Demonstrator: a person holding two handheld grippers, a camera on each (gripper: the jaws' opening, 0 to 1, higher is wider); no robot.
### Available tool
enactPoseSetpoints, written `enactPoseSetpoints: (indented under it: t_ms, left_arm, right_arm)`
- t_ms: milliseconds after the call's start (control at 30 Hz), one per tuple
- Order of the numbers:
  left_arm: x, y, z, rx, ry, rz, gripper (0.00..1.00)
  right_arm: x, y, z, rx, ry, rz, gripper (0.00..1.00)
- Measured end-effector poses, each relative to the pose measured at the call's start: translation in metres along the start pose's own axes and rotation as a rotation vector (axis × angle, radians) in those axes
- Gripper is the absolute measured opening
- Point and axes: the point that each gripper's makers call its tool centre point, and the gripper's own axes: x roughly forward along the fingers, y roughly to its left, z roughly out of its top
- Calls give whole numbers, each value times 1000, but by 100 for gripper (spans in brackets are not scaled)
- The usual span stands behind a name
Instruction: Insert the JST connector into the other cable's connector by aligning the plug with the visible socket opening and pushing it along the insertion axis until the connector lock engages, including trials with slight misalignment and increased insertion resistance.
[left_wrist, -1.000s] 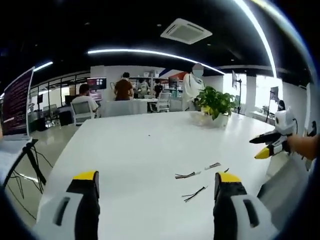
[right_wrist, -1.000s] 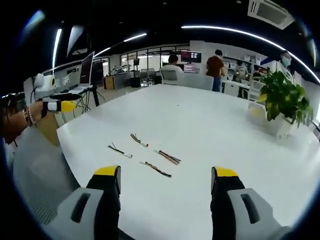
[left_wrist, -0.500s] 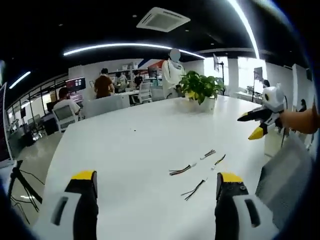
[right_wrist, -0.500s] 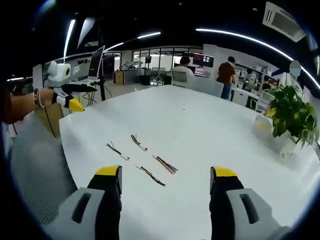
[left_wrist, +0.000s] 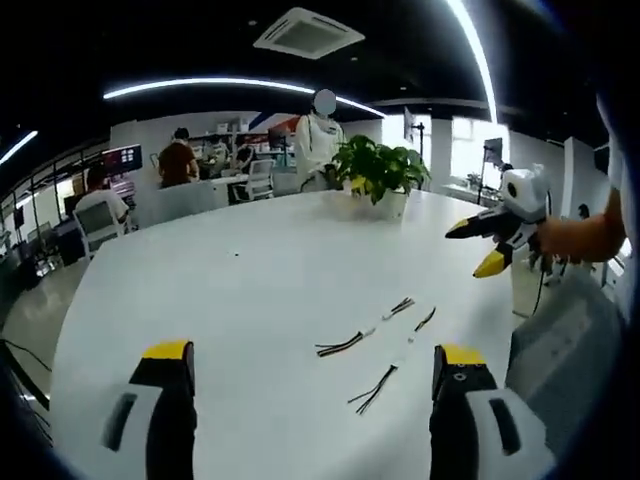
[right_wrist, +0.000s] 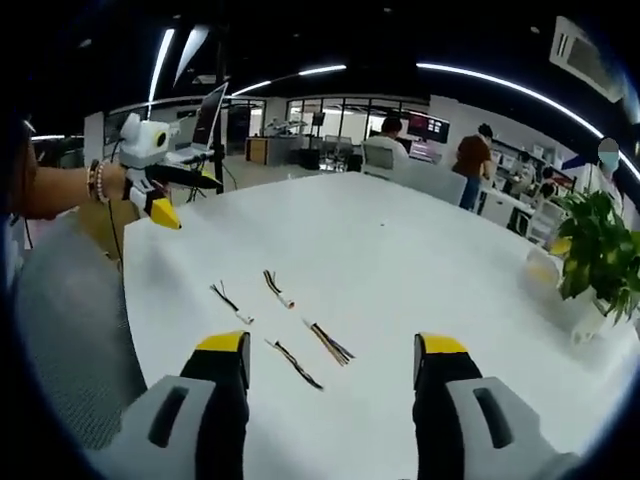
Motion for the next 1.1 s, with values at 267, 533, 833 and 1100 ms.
enactPoseSetpoints:
  t_ms: [267, 533, 833, 1100]
  left_arm:
    - [15, -5, 16, 14, -138, -70, 99]
    - [29, -36, 27, 75, -195, -245, 98]
    - [44, -53, 34, 62, -230, -418, 87]
    - [64, -59, 15, 82, -160, -509, 73]
  right_arm:
    - [20, -7, 1, -76, -9, 34, 60]
    - [34, -9, 6, -93, -63, 107, 58]
    - [44, 4, 0, -200, -103, 264, 53]
    - [54, 10, 0, -189, -149, 387, 44]
